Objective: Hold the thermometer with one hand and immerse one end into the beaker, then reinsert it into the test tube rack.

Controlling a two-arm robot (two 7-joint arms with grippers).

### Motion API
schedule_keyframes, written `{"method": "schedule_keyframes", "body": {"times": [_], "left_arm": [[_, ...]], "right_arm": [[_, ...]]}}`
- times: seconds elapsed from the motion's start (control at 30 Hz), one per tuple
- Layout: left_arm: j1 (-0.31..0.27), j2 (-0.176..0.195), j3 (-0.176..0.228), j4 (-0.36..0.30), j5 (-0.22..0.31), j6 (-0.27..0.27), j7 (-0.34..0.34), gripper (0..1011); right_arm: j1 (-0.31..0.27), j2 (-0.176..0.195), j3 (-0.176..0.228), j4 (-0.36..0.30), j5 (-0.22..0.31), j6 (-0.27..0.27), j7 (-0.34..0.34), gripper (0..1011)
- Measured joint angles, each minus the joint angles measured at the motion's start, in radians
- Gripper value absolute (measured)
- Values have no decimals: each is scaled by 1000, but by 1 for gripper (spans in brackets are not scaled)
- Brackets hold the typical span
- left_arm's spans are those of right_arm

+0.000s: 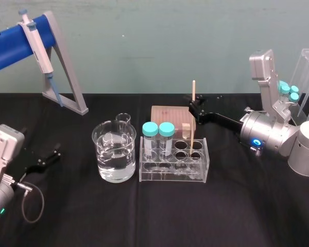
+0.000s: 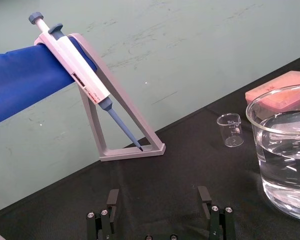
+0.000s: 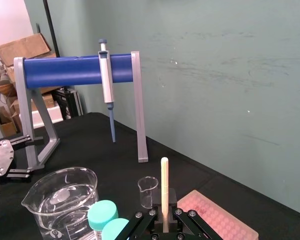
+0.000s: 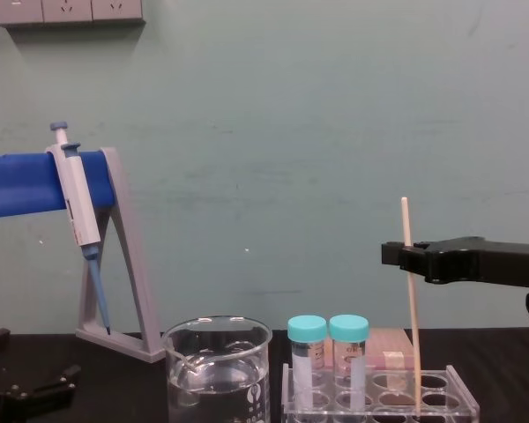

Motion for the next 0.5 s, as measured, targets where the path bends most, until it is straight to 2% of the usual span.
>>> {"method": "schedule_keyframes", "body": {"times": [0.5], "left_arm": [[0,0,0,0,0,0,0,1003]], "right_arm": [[-4,-6,0,22,-22,2,-1,48]]}}
